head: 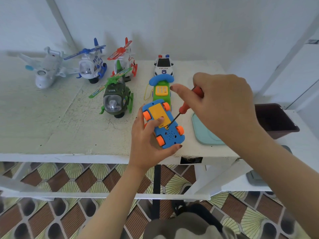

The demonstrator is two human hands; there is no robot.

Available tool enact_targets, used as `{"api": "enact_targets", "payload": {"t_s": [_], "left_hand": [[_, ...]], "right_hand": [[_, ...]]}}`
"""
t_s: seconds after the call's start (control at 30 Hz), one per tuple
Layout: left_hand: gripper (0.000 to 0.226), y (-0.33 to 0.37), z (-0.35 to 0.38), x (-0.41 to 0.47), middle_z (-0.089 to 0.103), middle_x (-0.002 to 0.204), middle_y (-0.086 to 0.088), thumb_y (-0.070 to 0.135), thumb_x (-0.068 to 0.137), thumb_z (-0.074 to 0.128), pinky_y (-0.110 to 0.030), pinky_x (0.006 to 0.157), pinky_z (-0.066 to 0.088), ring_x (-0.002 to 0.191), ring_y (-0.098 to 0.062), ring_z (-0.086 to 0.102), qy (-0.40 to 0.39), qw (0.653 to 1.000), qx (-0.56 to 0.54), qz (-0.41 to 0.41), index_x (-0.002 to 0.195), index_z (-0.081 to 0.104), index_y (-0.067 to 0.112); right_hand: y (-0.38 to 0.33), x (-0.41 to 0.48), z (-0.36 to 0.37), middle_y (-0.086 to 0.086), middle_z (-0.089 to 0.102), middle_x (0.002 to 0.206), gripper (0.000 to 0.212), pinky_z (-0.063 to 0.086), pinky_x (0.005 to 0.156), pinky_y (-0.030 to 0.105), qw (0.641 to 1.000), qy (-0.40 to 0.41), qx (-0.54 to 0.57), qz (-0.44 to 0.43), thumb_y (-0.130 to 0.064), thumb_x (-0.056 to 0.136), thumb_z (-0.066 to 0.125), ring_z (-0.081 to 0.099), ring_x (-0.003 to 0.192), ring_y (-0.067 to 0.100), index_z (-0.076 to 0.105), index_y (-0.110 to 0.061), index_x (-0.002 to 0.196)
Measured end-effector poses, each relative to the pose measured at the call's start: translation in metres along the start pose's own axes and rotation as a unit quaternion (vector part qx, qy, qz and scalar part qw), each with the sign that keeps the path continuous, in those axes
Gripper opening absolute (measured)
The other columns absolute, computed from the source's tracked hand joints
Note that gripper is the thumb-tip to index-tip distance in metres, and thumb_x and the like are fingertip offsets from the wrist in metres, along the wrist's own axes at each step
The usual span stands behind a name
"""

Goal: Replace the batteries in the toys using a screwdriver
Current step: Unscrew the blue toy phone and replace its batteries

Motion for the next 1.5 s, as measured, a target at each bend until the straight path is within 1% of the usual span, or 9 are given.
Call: {"api": "enact_targets", "payload": {"t_s": [0.13, 0.23, 0.37, 0.6, 0.93, 1.03, 1.1, 1.2, 1.5], "left_hand": [[0.065, 0.002, -0.001, 0.0, 0.038, 0.138, -0.022, 0.064, 0.07, 0.074, -0.056, 0.089, 0.048, 0.121, -0.037, 0.048, 0.005, 1.0, 0.029, 0.008, 0.113, 0.051, 0.022], [0.066, 0.0, 0.0, 0.001, 0.037, 0.138, -0.023, 0.063, 0.069, 0.076, -0.056, 0.089, 0.049, 0.122, -0.038, 0.047, 0.001, 1.0, 0.014, 0.005, 0.114, 0.052, 0.022], [0.066, 0.001, -0.001, 0.001, 0.038, 0.138, -0.021, 0.065, 0.07, 0.074, -0.057, 0.089, 0.048, 0.122, -0.038, 0.048, 0.004, 1.0, 0.02, 0.003, 0.115, 0.051, 0.022], [0.065, 0.009, -0.003, 0.001, 0.042, 0.135, -0.016, 0.067, 0.069, 0.071, -0.053, 0.091, 0.046, 0.119, -0.029, 0.049, 0.012, 0.998, 0.057, 0.01, 0.112, 0.051, 0.023], [0.066, 0.002, -0.002, -0.001, 0.038, 0.138, -0.021, 0.064, 0.069, 0.075, -0.057, 0.091, 0.047, 0.123, -0.038, 0.047, 0.004, 1.0, 0.024, 0.0, 0.115, 0.052, 0.022], [0.066, 0.003, -0.002, -0.002, 0.039, 0.138, -0.02, 0.066, 0.071, 0.072, -0.056, 0.09, 0.048, 0.122, -0.035, 0.048, 0.009, 0.999, 0.035, 0.006, 0.115, 0.051, 0.022], [0.066, 0.002, -0.001, -0.001, 0.038, 0.137, -0.02, 0.064, 0.071, 0.074, -0.057, 0.089, 0.049, 0.123, -0.037, 0.047, 0.01, 1.0, 0.019, 0.003, 0.115, 0.051, 0.022], [0.065, 0.002, -0.002, -0.001, 0.039, 0.136, -0.02, 0.063, 0.071, 0.076, -0.056, 0.09, 0.049, 0.122, -0.038, 0.048, 0.007, 1.0, 0.018, 0.003, 0.115, 0.052, 0.022], [0.066, 0.008, -0.004, 0.0, 0.041, 0.137, -0.019, 0.064, 0.067, 0.074, -0.054, 0.093, 0.045, 0.12, -0.033, 0.048, 0.009, 0.998, 0.069, 0.0, 0.114, 0.05, 0.025]], "right_hand": [[0.009, 0.0, 0.003, 0.0, 0.064, 0.08, 0.044, 0.045, 0.065, 0.036, 0.992, -0.116, 0.045, 0.021, -0.048, 0.097, 0.024, 0.056, 0.071, 0.02, 0.051, -0.015, 0.107], [0.016, 0.001, 0.0, 0.008, 0.062, 0.114, 0.051, 0.044, 0.086, 0.017, 0.951, -0.189, 0.243, -0.006, -0.021, 0.101, 0.038, 0.056, 0.106, 0.018, 0.027, -0.011, 0.149], [0.019, -0.002, -0.004, -0.001, 0.063, 0.114, 0.052, 0.049, 0.086, 0.01, 0.934, -0.152, 0.307, -0.099, -0.006, 0.09, 0.054, 0.063, 0.101, 0.01, 0.046, -0.016, 0.14], [0.002, -0.002, -0.004, 0.002, 0.068, 0.077, 0.02, 0.056, 0.065, 0.039, 0.967, -0.063, 0.208, -0.136, -0.028, 0.084, 0.067, 0.065, 0.069, 0.018, 0.071, -0.011, 0.095], [0.0, 0.007, -0.009, 0.0, 0.043, 0.047, 0.059, 0.025, 0.046, 0.026, 0.997, -0.054, 0.057, 0.016, -0.059, 0.086, 0.057, 0.032, 0.045, 0.011, 0.035, -0.015, 0.052], [0.003, 0.008, -0.013, 0.003, 0.05, 0.059, 0.056, 0.03, 0.051, 0.03, 0.991, -0.123, -0.035, 0.029, -0.061, 0.093, 0.035, 0.042, 0.055, 0.017, 0.045, -0.014, 0.064], [0.007, 0.005, -0.011, 0.002, 0.062, 0.081, 0.052, 0.04, 0.066, 0.033, 0.987, -0.162, 0.001, 0.009, -0.053, 0.097, 0.03, 0.054, 0.078, 0.02, 0.056, -0.011, 0.113], [0.015, 0.003, -0.012, -0.001, 0.063, 0.104, 0.06, 0.045, 0.089, 0.035, 0.96, -0.238, 0.142, -0.036, -0.028, 0.1, 0.037, 0.053, 0.105, 0.018, 0.014, -0.013, 0.153], [0.013, 0.009, -0.017, -0.007, 0.07, 0.08, 0.021, 0.052, 0.073, 0.035, 0.961, -0.157, 0.168, -0.153, -0.024, 0.088, 0.058, 0.065, 0.074, 0.012, 0.065, -0.014, 0.105]]}}
Point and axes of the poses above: each hand's wrist, its own x-axis towards the middle knuckle, its own z-axis out of the palm, y = z × x, the point moved 1 cm from there along x, towards the middle knuckle
